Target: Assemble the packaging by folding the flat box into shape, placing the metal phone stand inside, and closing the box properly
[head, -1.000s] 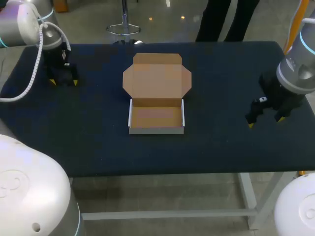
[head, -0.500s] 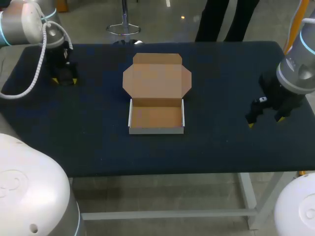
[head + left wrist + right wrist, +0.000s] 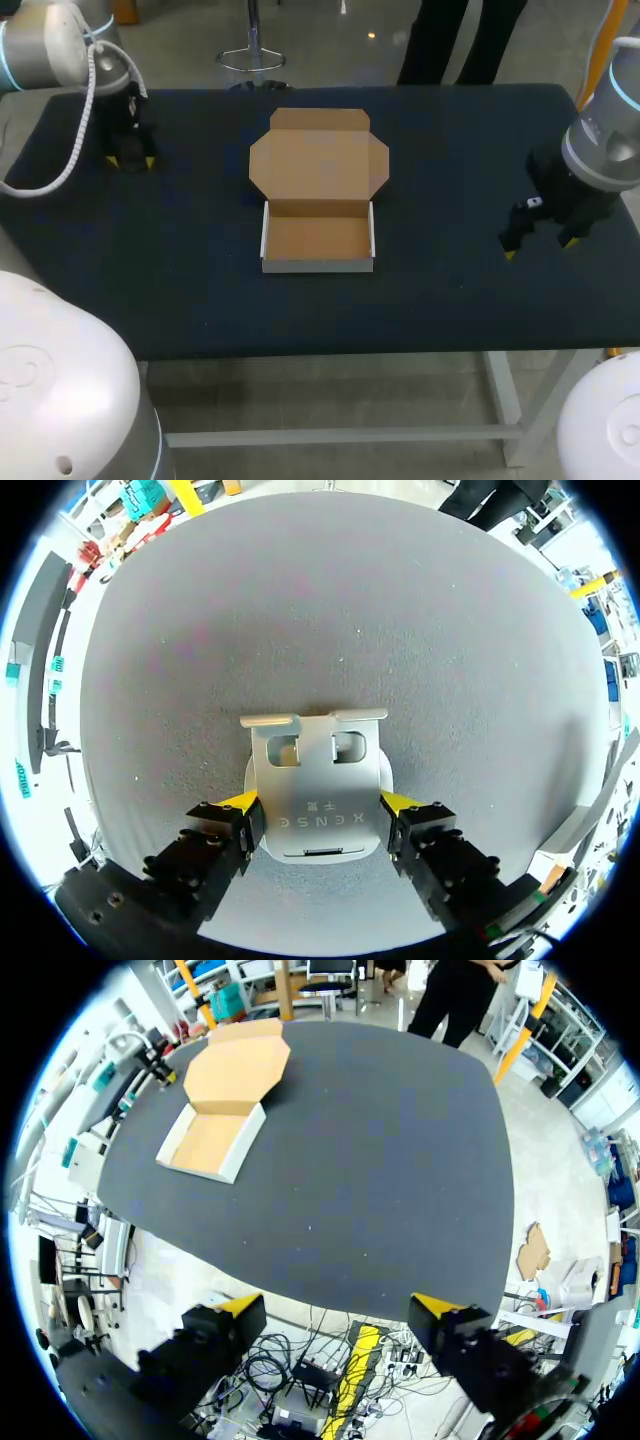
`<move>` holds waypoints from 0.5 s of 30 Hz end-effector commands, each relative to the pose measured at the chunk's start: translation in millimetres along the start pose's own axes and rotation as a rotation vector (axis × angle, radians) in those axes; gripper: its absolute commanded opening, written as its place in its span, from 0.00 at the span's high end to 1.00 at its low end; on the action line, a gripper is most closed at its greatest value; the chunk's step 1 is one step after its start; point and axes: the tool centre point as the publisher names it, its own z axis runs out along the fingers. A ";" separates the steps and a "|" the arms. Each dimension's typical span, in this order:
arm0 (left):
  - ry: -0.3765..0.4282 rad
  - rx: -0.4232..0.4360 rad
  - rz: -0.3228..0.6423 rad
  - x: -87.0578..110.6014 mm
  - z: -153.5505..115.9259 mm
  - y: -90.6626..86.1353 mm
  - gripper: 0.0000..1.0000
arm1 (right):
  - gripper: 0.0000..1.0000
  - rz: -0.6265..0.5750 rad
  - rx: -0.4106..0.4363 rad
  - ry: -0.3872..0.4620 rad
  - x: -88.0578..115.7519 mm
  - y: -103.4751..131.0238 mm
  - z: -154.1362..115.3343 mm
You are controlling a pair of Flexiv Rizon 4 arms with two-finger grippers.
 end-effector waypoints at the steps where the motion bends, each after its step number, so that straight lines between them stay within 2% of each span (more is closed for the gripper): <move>1: -0.004 0.029 0.005 -3.5 -10.2 13.7 1.00 | 0.00 0.000 0.006 -0.002 0.4 0.4 -2.2; 6: -0.003 0.046 0.009 -3.7 -23.7 27.0 1.00 | 0.00 0.000 0.006 -0.002 0.4 0.4 -2.2; 13: 0.013 0.060 0.056 6.0 -45.6 51.4 1.00 | 0.00 0.000 0.006 -0.002 0.4 0.4 -2.2; 15: 0.003 0.067 0.067 9.3 -51.7 59.5 1.00 | 0.00 -0.062 -0.053 0.027 1.4 3.8 -0.7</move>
